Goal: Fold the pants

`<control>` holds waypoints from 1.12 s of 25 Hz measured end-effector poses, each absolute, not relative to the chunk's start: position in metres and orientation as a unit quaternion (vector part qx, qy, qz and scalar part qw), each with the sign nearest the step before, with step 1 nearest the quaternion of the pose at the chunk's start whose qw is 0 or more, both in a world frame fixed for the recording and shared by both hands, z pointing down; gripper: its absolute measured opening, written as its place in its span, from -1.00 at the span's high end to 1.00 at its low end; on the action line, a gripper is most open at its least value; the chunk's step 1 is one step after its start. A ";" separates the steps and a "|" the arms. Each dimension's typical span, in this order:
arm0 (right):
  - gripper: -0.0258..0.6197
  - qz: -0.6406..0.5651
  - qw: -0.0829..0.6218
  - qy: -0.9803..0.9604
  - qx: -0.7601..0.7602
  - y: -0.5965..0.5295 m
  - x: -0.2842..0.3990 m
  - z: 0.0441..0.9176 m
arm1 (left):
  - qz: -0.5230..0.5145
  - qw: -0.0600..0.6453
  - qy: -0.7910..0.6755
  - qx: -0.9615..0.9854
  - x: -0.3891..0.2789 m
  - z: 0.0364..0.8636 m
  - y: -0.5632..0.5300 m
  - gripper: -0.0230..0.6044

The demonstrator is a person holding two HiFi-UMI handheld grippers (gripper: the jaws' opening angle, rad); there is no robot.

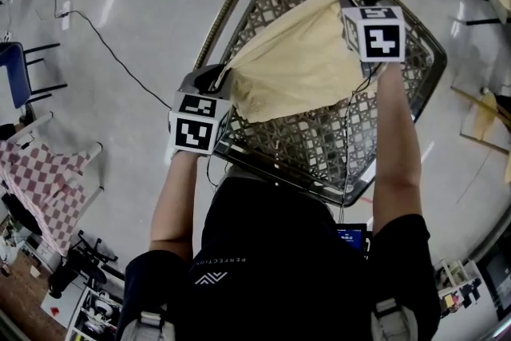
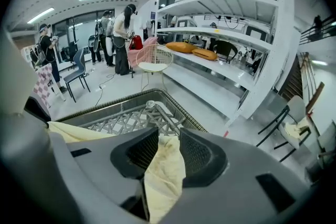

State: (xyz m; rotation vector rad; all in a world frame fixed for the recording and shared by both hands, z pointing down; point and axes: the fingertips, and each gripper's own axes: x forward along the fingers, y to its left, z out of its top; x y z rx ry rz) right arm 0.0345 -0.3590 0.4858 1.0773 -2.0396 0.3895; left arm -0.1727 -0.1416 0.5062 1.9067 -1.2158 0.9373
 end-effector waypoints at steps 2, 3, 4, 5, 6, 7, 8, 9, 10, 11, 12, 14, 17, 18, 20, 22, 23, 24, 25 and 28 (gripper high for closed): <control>0.53 0.148 0.374 -0.806 0.434 -0.360 0.036 0.477 | 0.358 0.338 -0.472 0.732 -0.175 0.503 -0.143 0.69; 0.53 0.146 0.367 -0.809 0.436 -0.360 0.036 0.473 | 0.358 0.337 -0.473 0.731 -0.176 0.502 -0.143 0.67; 0.51 0.145 0.362 -0.812 0.435 -0.359 0.035 0.471 | 0.360 0.335 -0.473 0.731 -0.176 0.502 -0.143 0.66; 0.48 0.147 0.358 -0.814 0.433 -0.359 0.035 0.469 | 0.362 0.334 -0.473 0.730 -0.176 0.501 -0.142 0.66; 0.46 0.150 0.354 -0.815 0.433 -0.358 0.035 0.468 | 0.365 0.333 -0.474 0.729 -0.177 0.501 -0.141 0.66; 0.46 0.155 0.350 -0.815 0.435 -0.358 0.035 0.466 | 0.367 0.331 -0.476 0.727 -0.178 0.502 -0.139 0.67; 0.46 0.160 0.344 -0.814 0.439 -0.358 0.037 0.464 | 0.370 0.330 -0.478 0.725 -0.179 0.502 -0.138 0.69; 0.46 0.166 0.337 -0.812 0.446 -0.359 0.040 0.461 | 0.371 0.329 -0.480 0.724 -0.181 0.502 -0.136 0.70; 0.46 0.173 0.328 -0.811 0.453 -0.359 0.043 0.457 | 0.370 0.329 -0.482 0.723 -0.182 0.501 -0.134 0.70; 0.46 0.180 0.317 -0.810 0.459 -0.360 0.046 0.453 | 0.369 0.328 -0.483 0.723 -0.182 0.500 -0.133 0.70; 0.46 0.187 0.306 -0.809 0.466 -0.361 0.048 0.449 | 0.368 0.327 -0.485 0.723 -0.183 0.498 -0.132 0.70; 0.46 0.191 0.297 -0.808 0.472 -0.359 0.052 0.443 | 0.365 0.323 -0.487 0.725 -0.183 0.495 -0.131 0.71; 0.63 0.192 0.307 -0.809 0.463 -0.345 0.054 0.439 | 0.357 0.315 -0.491 0.729 -0.181 0.487 -0.131 0.78; 0.72 0.192 0.312 -0.808 0.461 -0.339 0.056 0.439 | 0.353 0.311 -0.493 0.732 -0.179 0.484 -0.131 0.83; 0.77 0.194 0.318 -0.807 0.458 -0.329 0.061 0.435 | 0.343 0.304 -0.495 0.738 -0.175 0.474 -0.133 0.85; 0.78 0.200 0.319 -0.807 0.456 -0.315 0.065 0.431 | 0.332 0.297 -0.500 0.743 -0.172 0.464 -0.134 0.86; 0.79 0.203 0.319 -0.806 0.454 -0.308 0.067 0.429 | 0.328 0.293 -0.505 0.743 -0.172 0.459 -0.134 0.86; 0.79 0.205 0.319 -0.806 0.453 -0.300 0.068 0.428 | 0.327 0.288 -0.510 0.742 -0.172 0.455 -0.133 0.87; 0.79 0.207 0.319 -0.807 0.452 -0.293 0.069 0.428 | 0.327 0.283 -0.513 0.742 -0.172 0.452 -0.132 0.87; 0.79 0.212 0.316 -0.809 0.447 -0.270 0.073 0.427 | 0.321 0.279 -0.511 0.747 -0.165 0.445 -0.127 0.87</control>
